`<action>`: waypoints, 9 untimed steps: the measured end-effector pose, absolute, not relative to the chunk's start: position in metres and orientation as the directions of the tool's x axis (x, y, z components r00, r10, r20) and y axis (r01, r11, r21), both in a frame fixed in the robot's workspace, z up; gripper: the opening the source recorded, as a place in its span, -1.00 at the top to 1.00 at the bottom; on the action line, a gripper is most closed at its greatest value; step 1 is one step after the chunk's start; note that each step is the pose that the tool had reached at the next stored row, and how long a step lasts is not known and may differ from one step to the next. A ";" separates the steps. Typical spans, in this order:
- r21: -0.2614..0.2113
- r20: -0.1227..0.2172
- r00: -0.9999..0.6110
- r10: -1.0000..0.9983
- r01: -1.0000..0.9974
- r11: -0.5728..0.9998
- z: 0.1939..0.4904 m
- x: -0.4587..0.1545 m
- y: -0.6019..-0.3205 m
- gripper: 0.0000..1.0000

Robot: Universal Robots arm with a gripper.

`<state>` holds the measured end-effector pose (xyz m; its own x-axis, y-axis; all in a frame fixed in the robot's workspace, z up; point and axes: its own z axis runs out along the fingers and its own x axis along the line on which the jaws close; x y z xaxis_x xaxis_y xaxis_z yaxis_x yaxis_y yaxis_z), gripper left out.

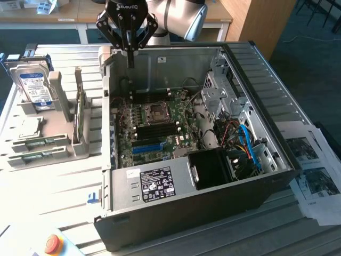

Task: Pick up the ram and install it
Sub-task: 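Reach for the ram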

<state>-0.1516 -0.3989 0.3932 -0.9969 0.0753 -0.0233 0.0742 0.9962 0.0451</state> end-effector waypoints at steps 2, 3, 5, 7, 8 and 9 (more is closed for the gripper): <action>0.045 -0.023 -0.997 0.075 0.074 0.996 0.393 -0.155 -0.399 0.80; 0.045 -0.023 -0.997 0.075 0.074 0.996 0.393 -0.156 -0.399 0.80; 0.045 -0.023 -0.997 0.075 0.074 0.996 0.393 -0.160 -0.399 0.80; 0.045 -0.023 -0.997 0.075 0.074 0.996 0.393 -0.163 -0.399 0.80; 0.045 -0.023 -0.997 0.075 0.074 0.996 0.393 -0.164 -0.399 0.80; 0.045 -0.023 -0.997 0.075 0.074 0.996 0.393 -0.165 -0.399 0.80</action>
